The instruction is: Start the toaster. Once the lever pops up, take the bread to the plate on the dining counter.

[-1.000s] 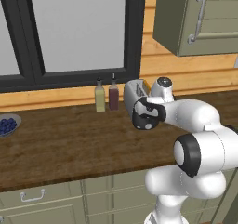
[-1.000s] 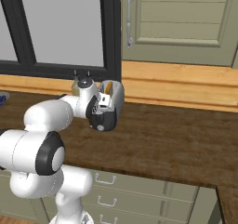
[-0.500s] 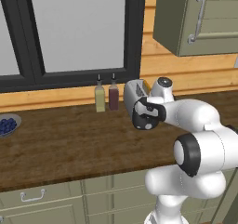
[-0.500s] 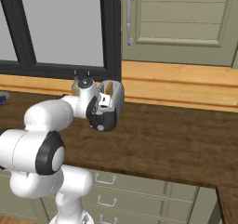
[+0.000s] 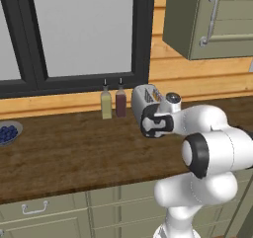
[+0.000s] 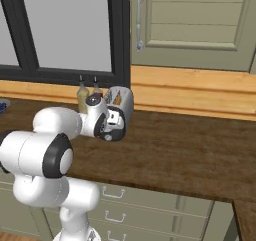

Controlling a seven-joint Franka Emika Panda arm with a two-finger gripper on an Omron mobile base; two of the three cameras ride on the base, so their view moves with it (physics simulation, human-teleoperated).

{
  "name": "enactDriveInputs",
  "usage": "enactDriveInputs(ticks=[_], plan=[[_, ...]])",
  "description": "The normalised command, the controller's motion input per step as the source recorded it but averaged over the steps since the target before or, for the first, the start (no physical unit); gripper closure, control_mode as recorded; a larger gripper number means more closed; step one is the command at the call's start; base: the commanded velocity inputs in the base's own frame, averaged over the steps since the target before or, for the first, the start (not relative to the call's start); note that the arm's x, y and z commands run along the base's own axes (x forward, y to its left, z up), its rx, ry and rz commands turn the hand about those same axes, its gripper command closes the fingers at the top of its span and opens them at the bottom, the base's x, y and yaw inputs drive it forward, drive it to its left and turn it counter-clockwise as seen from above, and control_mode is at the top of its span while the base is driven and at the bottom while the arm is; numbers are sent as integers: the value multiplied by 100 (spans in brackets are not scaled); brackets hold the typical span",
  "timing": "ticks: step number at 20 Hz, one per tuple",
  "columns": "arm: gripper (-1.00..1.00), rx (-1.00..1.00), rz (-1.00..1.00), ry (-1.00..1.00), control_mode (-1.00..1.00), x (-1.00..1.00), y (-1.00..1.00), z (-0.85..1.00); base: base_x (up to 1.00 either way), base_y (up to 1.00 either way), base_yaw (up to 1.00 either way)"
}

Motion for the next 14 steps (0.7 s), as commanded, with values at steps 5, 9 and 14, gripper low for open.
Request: enactDriveInputs(ticks=[5, 9, 14], plan=[[100, 0, 0, 0, -100, -15, 0, -83, 0, 0, 0], [100, 0, 0, -2, -100, -18, 0, -76, 0, 0, 0], [100, 0, 0, -2, -100, -3, 0, -23, 0, 0, 0]])
